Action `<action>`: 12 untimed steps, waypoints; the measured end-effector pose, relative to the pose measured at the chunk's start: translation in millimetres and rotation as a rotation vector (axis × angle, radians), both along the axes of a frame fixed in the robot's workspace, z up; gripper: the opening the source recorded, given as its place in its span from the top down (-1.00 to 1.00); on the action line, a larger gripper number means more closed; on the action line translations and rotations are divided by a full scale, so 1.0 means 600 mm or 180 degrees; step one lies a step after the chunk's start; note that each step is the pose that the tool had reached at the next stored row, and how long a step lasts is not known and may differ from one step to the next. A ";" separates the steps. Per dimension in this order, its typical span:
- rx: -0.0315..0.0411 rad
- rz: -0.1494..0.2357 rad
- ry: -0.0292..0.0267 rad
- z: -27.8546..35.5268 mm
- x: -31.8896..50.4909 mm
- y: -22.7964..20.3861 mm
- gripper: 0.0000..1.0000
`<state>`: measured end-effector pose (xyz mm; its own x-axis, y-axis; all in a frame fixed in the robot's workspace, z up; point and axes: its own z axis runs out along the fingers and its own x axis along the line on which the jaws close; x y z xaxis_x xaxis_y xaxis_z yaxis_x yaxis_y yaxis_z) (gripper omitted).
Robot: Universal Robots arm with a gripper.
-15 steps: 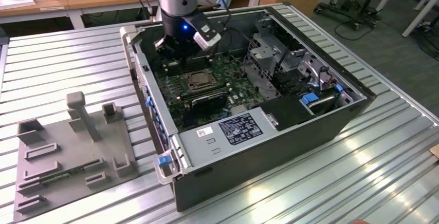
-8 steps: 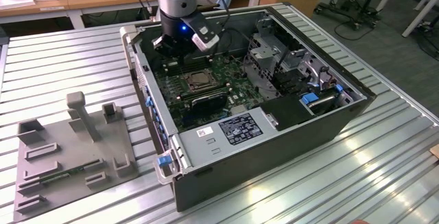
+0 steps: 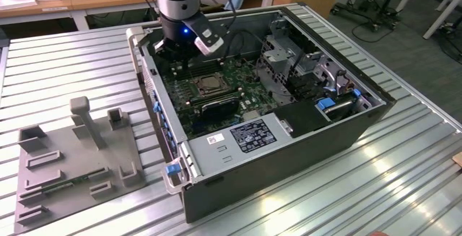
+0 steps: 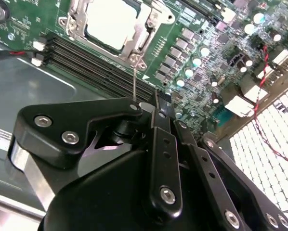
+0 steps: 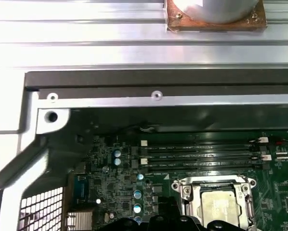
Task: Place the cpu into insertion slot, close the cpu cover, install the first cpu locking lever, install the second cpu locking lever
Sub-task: 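Install the first cpu locking lever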
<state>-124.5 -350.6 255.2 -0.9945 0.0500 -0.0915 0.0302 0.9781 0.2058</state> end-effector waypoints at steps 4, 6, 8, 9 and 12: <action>0.0024 0.0000 -0.0007 -0.001 -0.005 0.0003 0.79; 0.0054 0.0000 -0.0007 -0.001 -0.005 0.0009 0.79; 0.0089 0.0000 -0.0007 -0.001 -0.005 0.0017 0.79; 0.0104 0.0000 -0.0007 -0.001 -0.005 0.0021 0.79; 0.0135 0.0000 -0.0007 -0.001 -0.005 0.0046 0.79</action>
<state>-127.5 -347.9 254.4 -0.9943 0.0539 -0.0917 0.0298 0.9685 0.2472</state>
